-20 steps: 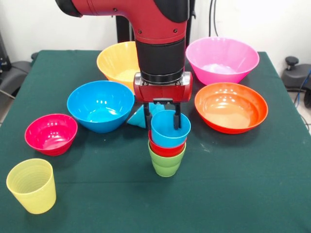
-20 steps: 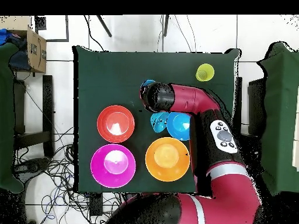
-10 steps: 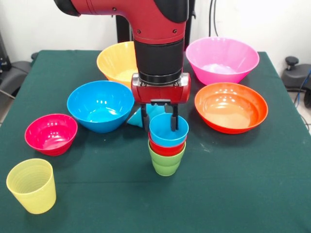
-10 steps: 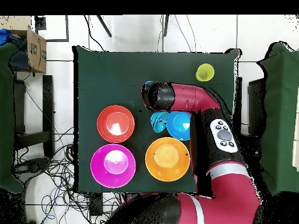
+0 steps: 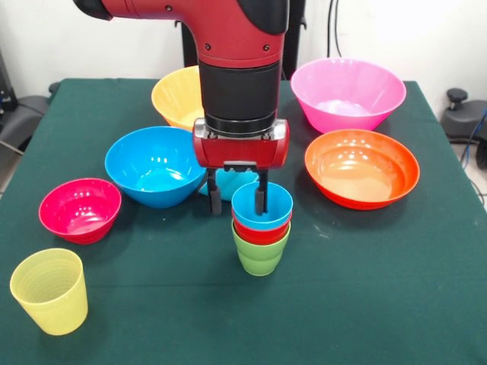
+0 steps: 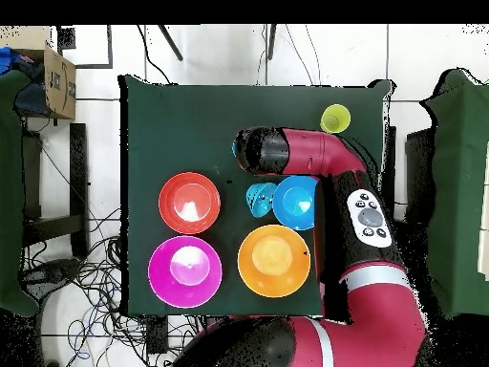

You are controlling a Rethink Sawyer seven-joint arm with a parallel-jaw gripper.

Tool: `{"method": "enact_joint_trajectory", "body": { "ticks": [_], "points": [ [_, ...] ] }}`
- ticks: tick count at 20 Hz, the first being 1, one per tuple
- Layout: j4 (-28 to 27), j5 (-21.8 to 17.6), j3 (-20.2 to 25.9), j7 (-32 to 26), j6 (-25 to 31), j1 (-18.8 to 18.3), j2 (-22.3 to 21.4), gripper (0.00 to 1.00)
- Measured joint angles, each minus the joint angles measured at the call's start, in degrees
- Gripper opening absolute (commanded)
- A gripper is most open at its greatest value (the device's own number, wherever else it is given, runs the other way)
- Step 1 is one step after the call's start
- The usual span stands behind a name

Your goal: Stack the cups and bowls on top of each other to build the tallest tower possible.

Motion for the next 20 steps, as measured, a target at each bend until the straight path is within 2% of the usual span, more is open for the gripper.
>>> {"method": "enact_joint_trajectory", "body": {
  "ticks": [20],
  "points": [
    [-0.82,-0.99,0.01,0.00,0.00,0.00,0.29,1.00]
  ]
}}
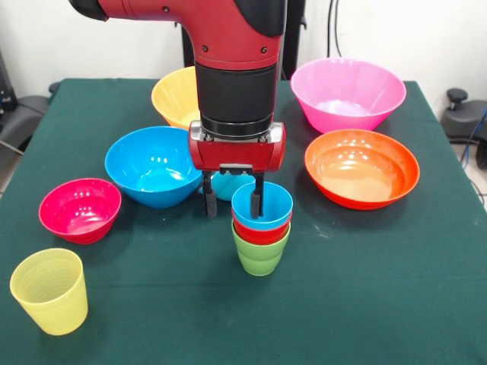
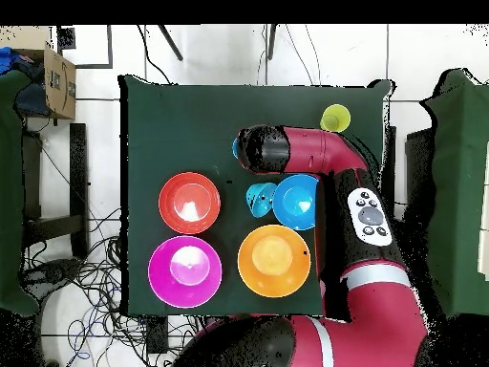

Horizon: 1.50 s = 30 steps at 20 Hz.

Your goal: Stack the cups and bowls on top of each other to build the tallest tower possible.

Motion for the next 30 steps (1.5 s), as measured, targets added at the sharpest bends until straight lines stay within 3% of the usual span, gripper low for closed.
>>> {"method": "enact_joint_trajectory", "body": {
  "ticks": [13,24,30],
  "points": [
    [-0.23,0.87,0.00,0.00,2.30,0.01,-0.55,1.00],
    [-4.09,2.47,-0.01,0.00,11.06,0.06,-1.34,1.00],
    [-9.46,2.60,0.01,0.00,17.12,0.68,-1.04,1.00]
  ]
}}
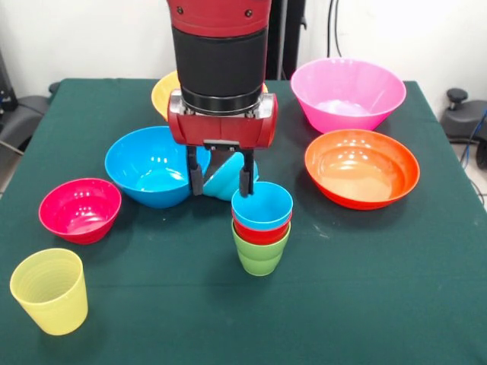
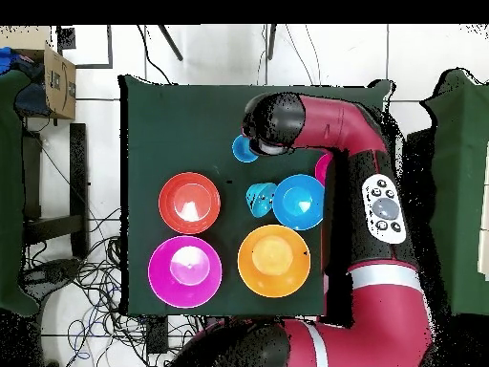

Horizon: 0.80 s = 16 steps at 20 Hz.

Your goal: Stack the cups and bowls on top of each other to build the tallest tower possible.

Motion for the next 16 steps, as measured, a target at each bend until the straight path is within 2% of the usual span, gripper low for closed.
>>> {"method": "enact_joint_trajectory", "body": {
  "ticks": [5,9,13,16],
  "points": [
    [-5.02,-0.04,-0.01,0.00,4.76,0.93,0.71,1.00],
    [-11.81,-0.15,0.07,0.00,9.24,2.01,2.31,1.00],
    [-17.19,-0.37,0.21,0.00,11.01,2.50,4.03,1.00],
    [-23.84,-1.40,0.63,-0.01,12.30,2.63,6.50,1.00]
  ]
}}
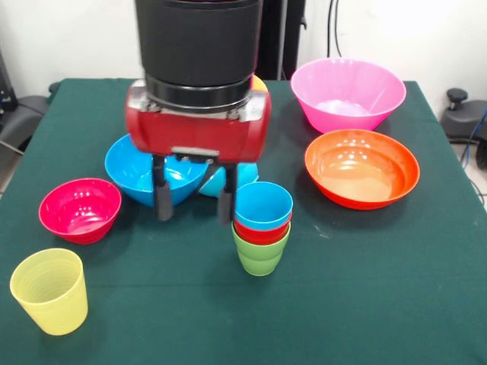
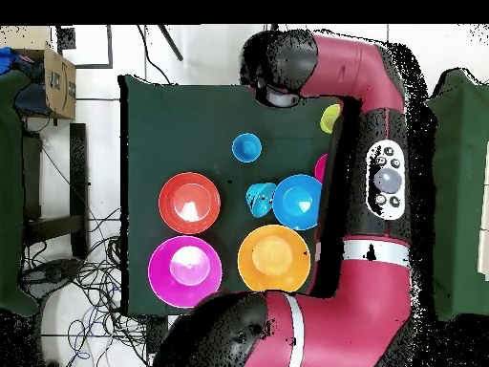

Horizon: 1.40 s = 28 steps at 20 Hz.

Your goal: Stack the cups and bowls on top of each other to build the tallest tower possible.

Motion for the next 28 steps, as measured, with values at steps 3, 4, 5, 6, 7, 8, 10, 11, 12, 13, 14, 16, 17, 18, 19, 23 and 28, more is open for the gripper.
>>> {"method": "enact_joint_trajectory", "body": {
  "ticks": [3,4,5,6,7,8,10,11,12,13,14,16,17,18,19,23,28],
  "points": [
    [-2.96,-0.75,0.12,0.00,0.31,0.01,1.28,1.00],
    [-4.63,-1.21,0.14,-0.01,0.46,0.02,2.09,1.00],
    [-6.22,-1.61,0.16,-0.01,0.59,0.01,2.90,1.00],
    [-6.97,-1.80,0.18,-0.01,0.69,0.01,3.28,1.00],
    [-7.98,-2.07,0.20,-0.02,0.78,0.01,3.81,1.00],
    [-10.31,-2.74,0.22,-0.25,1.14,0.02,5.07,1.00],
    [-11.94,-3.27,0.24,-0.60,1.38,0.00,6.00,1.00],
    [-12.84,-3.51,0.26,-0.84,1.48,-0.02,6.53,1.00],
    [-13.67,-3.62,0.26,-1.18,1.51,-0.08,7.13,1.00],
    [-14.01,-3.61,0.26,-1.39,1.52,-0.14,7.42,1.00],
    [-14.18,-3.62,0.25,-1.53,1.51,-0.19,7.60,1.00],
    [-14.29,-3.64,0.19,-1.92,1.51,-0.38,7.98,1.00],
    [-14.28,-3.64,0.11,-2.09,1.51,-0.49,8.13,1.00],
    [-14.23,-3.70,0.00,-2.20,1.49,-0.59,8.20,1.00],
    [-14.03,-3.75,-0.22,-2.22,1.51,-0.73,8.20,1.00],
    [-12.99,-3.85,-1.40,-2.22,1.48,-0.93,7.95,1.00],
    [-12.13,-4.35,-3.18,-2.22,1.48,-0.92,7.83,1.00]
  ]
}}
